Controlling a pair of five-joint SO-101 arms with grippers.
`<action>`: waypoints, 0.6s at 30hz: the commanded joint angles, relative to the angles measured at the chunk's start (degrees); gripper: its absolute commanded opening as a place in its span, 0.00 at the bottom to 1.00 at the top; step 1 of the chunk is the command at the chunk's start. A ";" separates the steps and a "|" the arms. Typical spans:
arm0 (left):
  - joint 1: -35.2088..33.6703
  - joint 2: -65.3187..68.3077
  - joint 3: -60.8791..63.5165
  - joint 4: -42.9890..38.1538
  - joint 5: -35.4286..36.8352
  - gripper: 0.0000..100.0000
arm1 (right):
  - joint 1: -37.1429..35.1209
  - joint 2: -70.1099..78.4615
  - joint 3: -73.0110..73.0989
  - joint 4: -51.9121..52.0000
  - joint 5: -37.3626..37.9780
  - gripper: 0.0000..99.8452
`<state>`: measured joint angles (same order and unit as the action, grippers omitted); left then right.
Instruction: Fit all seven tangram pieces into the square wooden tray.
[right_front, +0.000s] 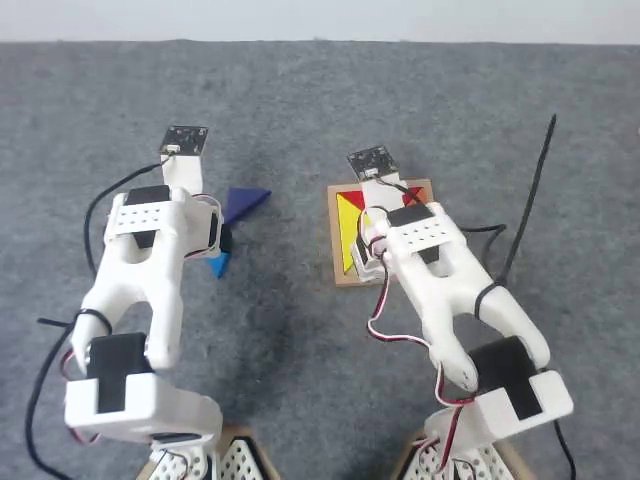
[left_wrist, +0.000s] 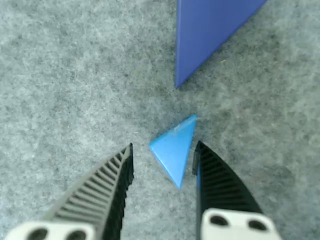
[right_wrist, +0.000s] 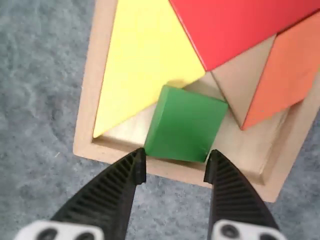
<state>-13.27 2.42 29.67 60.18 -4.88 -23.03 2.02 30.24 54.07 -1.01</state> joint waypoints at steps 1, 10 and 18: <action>-0.09 -3.08 -0.75 -1.58 -0.62 0.19 | -0.22 -0.84 -3.78 -0.92 0.62 0.19; -0.18 -3.16 -0.75 -1.49 -0.62 0.19 | -2.42 2.51 -3.16 -0.66 0.53 0.19; -0.18 -3.34 -0.75 -1.49 -0.62 0.19 | 3.47 3.30 -6.24 -0.66 0.26 0.18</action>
<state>-13.27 2.42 29.67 60.18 -4.88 -22.86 5.98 27.34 53.98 -0.92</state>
